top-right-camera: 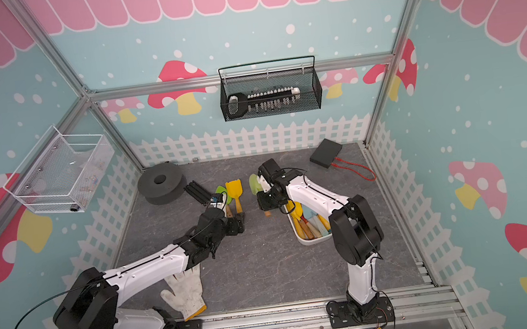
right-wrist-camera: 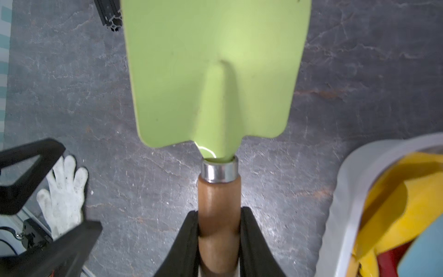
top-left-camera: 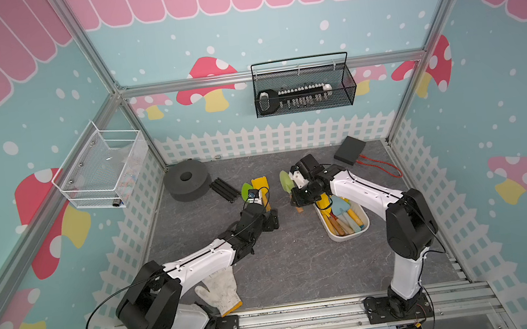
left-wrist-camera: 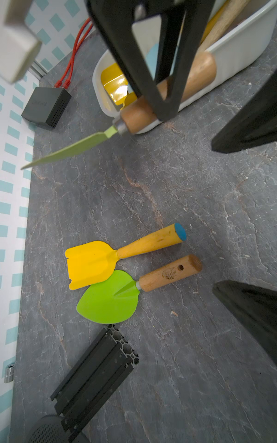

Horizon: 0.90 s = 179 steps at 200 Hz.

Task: Take the shovel out of the storage box
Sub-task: Pick up the shovel from the storage box, then place the shovel at the center of the board.

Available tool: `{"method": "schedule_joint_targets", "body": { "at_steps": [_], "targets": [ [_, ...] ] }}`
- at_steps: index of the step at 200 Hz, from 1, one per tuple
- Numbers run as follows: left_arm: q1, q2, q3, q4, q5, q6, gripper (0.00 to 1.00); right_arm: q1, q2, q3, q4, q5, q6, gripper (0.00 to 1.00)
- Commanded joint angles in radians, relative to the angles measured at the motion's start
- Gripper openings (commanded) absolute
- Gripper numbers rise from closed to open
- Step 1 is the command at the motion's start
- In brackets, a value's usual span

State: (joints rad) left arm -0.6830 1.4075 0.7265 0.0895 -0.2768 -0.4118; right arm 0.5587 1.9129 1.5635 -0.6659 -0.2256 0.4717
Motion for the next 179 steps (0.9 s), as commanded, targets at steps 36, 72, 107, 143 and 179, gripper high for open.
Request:
{"method": "schedule_joint_targets", "body": {
  "at_steps": [36, 72, 107, 143, 179],
  "targets": [
    [-0.004, -0.038, 0.008, -0.018, -0.038, 0.01, 0.88, 0.02, 0.217, 0.208, -0.025, 0.012, 0.039, 0.14],
    [-0.004, -0.045, 0.002, -0.014, -0.075, 0.008, 0.88, 0.021, 0.312, 0.295, -0.022, 0.031, 0.06, 0.15],
    [-0.004, -0.038, 0.003, -0.011, -0.053, 0.0, 0.88, 0.022, 0.371, 0.347, -0.018, 0.047, 0.092, 0.16],
    [-0.004, -0.024, 0.013, -0.019, -0.048, -0.003, 0.88, 0.022, 0.44, 0.415, -0.023, 0.045, 0.11, 0.16],
    [-0.004, -0.025, 0.013, -0.02, -0.048, -0.003, 0.88, 0.025, 0.467, 0.43, -0.025, 0.114, 0.126, 0.19]
  ]
}}
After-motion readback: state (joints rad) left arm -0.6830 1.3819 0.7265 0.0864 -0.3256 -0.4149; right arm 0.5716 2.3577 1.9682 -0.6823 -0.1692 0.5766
